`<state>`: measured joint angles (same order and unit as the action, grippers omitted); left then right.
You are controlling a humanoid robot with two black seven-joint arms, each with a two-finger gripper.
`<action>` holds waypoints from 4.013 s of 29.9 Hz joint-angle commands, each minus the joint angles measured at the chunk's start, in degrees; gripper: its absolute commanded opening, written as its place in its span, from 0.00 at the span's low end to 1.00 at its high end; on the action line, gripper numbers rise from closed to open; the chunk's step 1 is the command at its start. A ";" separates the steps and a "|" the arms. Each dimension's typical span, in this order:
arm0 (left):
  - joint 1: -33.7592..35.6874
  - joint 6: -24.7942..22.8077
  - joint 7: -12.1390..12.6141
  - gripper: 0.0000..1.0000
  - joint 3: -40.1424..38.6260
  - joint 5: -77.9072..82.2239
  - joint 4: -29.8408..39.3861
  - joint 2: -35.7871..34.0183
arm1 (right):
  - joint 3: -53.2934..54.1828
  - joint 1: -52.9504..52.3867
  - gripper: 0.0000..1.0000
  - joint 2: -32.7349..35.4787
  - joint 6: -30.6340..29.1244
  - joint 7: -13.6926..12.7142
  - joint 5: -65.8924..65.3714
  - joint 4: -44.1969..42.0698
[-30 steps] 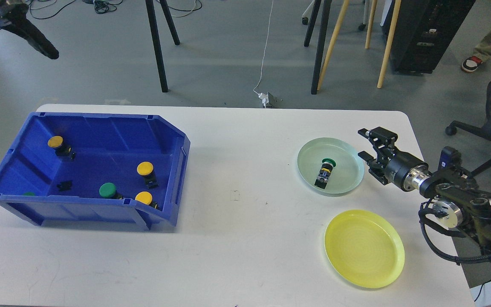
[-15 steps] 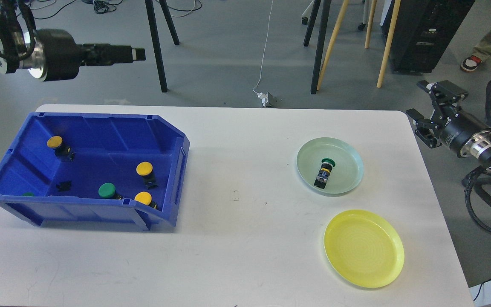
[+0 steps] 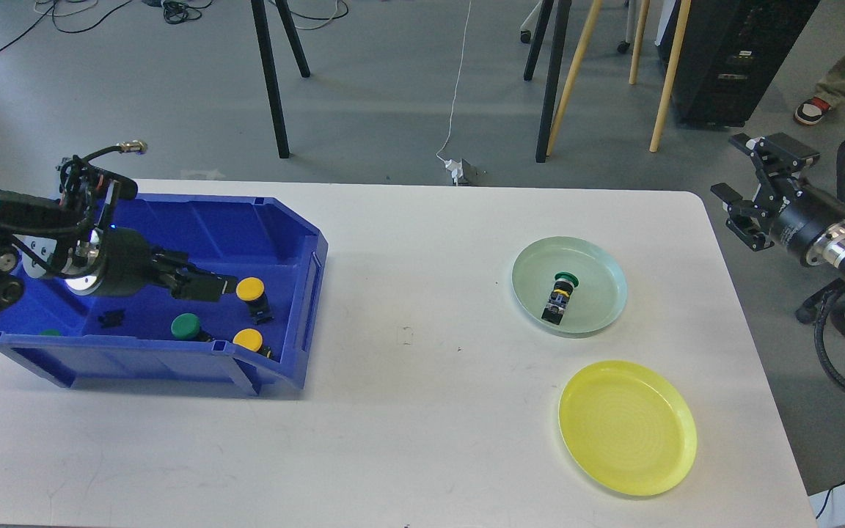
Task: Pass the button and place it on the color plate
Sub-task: 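Reach into the blue bin and grasp a yellow button with the left gripper, then lift the yellow button out of the bin with the left gripper, then pass the yellow button from the left gripper to the right gripper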
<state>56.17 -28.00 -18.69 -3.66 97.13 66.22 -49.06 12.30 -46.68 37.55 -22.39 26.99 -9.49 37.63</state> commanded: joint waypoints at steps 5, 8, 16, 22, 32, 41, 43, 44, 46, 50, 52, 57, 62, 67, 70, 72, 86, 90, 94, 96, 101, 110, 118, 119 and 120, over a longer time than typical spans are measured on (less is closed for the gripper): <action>-3.26 0.00 0.05 0.99 -0.29 2.81 -9.62 10.47 | -0.26 0.01 0.79 -0.11 0.07 -0.36 0.00 0.08; -3.26 0.00 0.05 0.99 -0.38 2.81 -10.66 11.70 | -0.35 0.01 0.79 -0.03 0.07 -0.36 0.00 0.08; -3.26 0.00 -0.03 0.99 -0.03 2.81 -16.90 14.78 | -0.35 0.10 0.79 -0.11 0.07 -0.36 0.00 0.17; -2.73 0.00 -0.12 0.99 -0.03 2.81 -18.85 16.27 | -0.35 0.01 0.79 -0.20 0.07 -0.36 -0.09 0.17; -1.33 0.00 -0.12 0.93 -0.47 2.01 -19.98 17.50 | -0.44 0.01 0.79 -0.46 0.07 -0.36 -0.26 0.16; -1.33 0.00 -0.30 0.79 -0.11 2.54 -20.95 17.77 | -0.44 -0.08 0.79 -0.20 0.07 -0.36 -0.35 0.17; -1.33 0.00 -0.30 0.74 -0.03 2.63 -20.95 17.68 | -0.44 -0.17 0.79 -0.20 0.07 -0.36 -0.35 0.17; -1.24 0.00 -0.30 0.70 -0.03 2.63 -20.95 17.77 | -0.44 -0.17 0.79 -0.20 0.07 -0.36 -0.35 0.17; -1.24 0.00 -0.38 0.63 -0.03 2.72 -20.95 17.68 | -0.44 -0.17 0.79 -0.38 0.16 -0.36 -0.35 0.17; -1.33 0.00 -0.38 0.44 0.06 2.89 -20.95 17.68 | -0.44 -0.17 0.79 -0.55 0.24 -0.36 -0.35 0.17; -1.50 0.00 -0.38 0.36 0.06 2.89 -20.95 17.68 | -0.44 -0.17 0.79 -0.55 0.33 -0.36 -0.35 0.08; -1.50 0.00 -0.56 0.25 -0.03 2.89 -20.34 17.59 | -0.44 -0.17 0.79 -0.55 0.42 -0.44 -0.44 0.08; -0.71 0.00 -0.74 0.24 -0.20 2.54 -19.20 16.28 | -0.52 0.01 0.79 -0.55 0.68 -0.44 -0.44 -0.45; 1.92 0.00 -2.31 0.24 -0.90 2.28 -16.30 10.22 | -0.61 -0.34 0.79 -0.90 0.86 -1.23 -0.61 -0.80; 3.15 0.00 -2.49 0.24 -1.08 2.10 -12.09 5.92 | -0.70 -0.78 0.79 -1.95 0.95 -1.32 -0.62 -0.89; 3.24 0.00 -2.41 0.24 -1.08 1.93 -8.41 2.49 | -0.79 -1.13 0.79 -2.48 0.95 -1.67 -0.70 -0.98; 4.90 0.00 -1.26 0.24 -20.31 -12.30 5.59 -8.25 | 0.00 -3.07 0.80 -3.80 1.56 -1.50 -1.67 -0.01; 11.31 0.00 -0.39 0.24 -22.35 -19.67 4.45 -4.22 | 2.02 -4.47 0.80 -4.42 1.74 -1.32 -1.32 3.67; 17.12 0.00 -0.12 0.24 -21.56 -29.34 1.11 2.90 | 8.16 -4.39 0.80 -3.45 1.91 -1.85 -1.14 10.78; 18.79 0.00 0.23 0.24 -21.65 -32.07 -0.29 6.24 | 9.93 -4.47 0.80 -3.45 2.18 -2.02 -0.71 13.77; 21.96 0.00 0.58 0.24 -21.56 -33.49 -5.30 15.64 | 13.71 -5.44 0.79 -3.71 2.62 -2.46 -0.53 18.96; 22.23 0.00 0.67 0.24 -22.09 -34.19 -10.06 26.37 | 18.37 -5.62 0.79 -3.54 2.44 -2.46 4.56 27.85; 23.63 0.00 1.99 0.24 -22.18 -37.71 -13.48 30.33 | 18.81 -6.41 0.80 -4.24 1.74 -2.46 4.92 29.87; 24.16 0.00 1.99 0.24 -22.00 -37.71 -13.66 30.51 | 18.81 -6.58 0.80 -4.42 1.74 -2.46 4.92 30.05; 24.42 0.00 1.99 0.24 -22.00 -37.80 -14.18 30.69 | 18.81 -6.93 0.80 -4.51 1.74 -2.46 4.92 30.13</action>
<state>79.53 -28.00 -16.84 -25.91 59.67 52.91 -19.12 31.17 -53.01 33.44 -20.65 24.52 -4.61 67.35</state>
